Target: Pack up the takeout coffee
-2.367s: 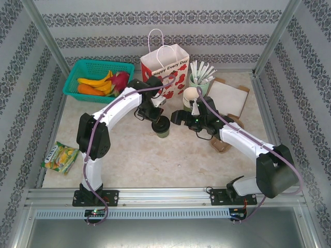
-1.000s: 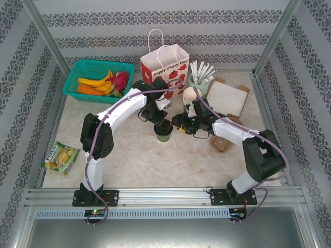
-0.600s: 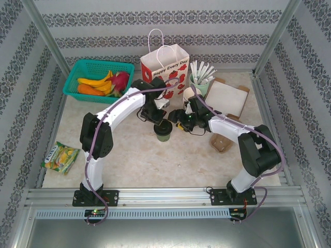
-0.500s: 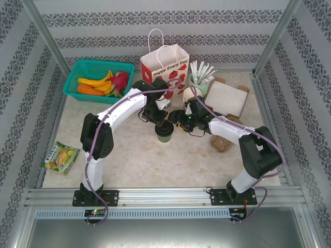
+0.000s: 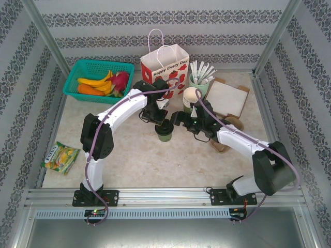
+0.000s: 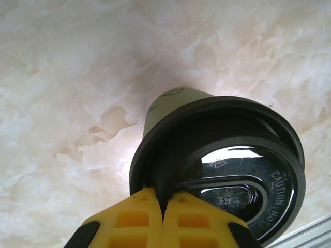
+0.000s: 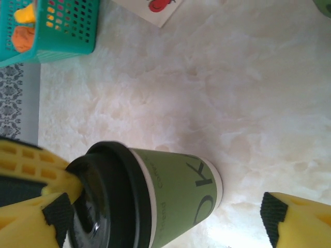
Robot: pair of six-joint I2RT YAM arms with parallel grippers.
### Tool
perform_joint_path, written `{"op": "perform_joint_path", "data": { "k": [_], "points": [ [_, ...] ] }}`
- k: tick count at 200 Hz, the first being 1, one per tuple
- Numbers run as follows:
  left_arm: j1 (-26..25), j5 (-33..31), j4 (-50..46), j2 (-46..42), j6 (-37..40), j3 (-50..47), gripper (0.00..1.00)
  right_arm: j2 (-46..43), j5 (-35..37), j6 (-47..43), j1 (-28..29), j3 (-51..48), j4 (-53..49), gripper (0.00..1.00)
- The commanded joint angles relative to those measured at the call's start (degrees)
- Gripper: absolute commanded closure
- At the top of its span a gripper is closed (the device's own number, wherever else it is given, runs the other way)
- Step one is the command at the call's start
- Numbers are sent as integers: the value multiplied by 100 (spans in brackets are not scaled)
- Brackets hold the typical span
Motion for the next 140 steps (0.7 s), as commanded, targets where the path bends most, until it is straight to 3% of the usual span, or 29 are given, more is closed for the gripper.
{"op": "perform_joint_path", "data": {
  "k": [1,80,140],
  "points": [
    [-89,-407,81,56,-221,-214,100,-327,261,-505,121,-164,120,2],
    [-90,-493,208,2,-578,-345,100,-916,749,-1748,704,-863,-63,5],
    [-89,-396,371,-14,-761,-495,100,-701,1443,-2138,1109,-1086,736,12]
  ]
}}
